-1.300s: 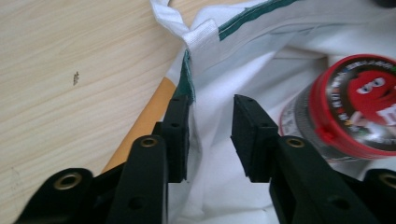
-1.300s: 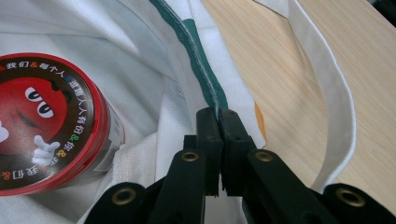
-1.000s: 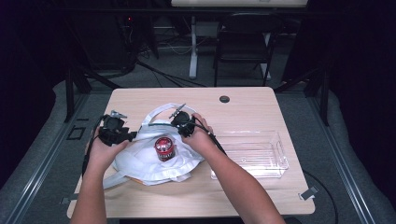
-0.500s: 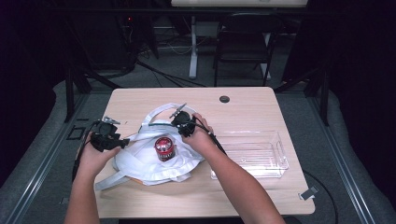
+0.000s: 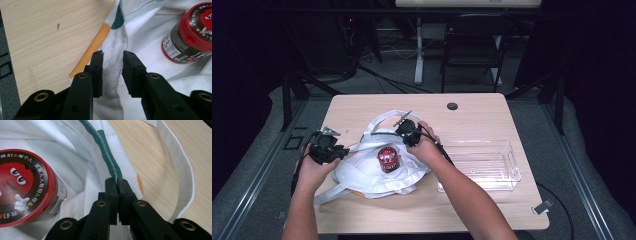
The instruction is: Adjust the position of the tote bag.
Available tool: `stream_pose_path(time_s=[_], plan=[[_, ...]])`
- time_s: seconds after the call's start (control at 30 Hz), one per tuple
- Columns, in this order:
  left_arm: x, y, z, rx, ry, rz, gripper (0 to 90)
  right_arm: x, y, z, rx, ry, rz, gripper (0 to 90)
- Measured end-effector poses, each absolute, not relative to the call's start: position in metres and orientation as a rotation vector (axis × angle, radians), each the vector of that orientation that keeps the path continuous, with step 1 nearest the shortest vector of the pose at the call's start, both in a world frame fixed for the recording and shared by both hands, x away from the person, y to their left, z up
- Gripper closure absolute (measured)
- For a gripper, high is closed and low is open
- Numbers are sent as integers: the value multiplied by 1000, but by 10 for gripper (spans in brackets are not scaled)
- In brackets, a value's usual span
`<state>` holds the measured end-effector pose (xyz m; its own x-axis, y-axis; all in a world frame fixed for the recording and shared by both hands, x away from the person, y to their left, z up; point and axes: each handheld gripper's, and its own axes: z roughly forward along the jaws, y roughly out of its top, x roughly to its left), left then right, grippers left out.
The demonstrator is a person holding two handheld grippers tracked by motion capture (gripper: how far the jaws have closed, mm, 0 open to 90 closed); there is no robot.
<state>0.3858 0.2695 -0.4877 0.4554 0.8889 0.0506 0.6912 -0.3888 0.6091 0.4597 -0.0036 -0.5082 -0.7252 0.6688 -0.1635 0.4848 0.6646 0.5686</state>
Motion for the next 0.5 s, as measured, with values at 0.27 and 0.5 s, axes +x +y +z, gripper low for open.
stream_pose_path(time_s=[0.27,0.5], plan=[[388,269,-492,2190,1315,506,821,459,-3,-509,910,2524,711,884],[390,271,-497,2176,1332,494,838,459,-2,-510,905,2528,704,884]])
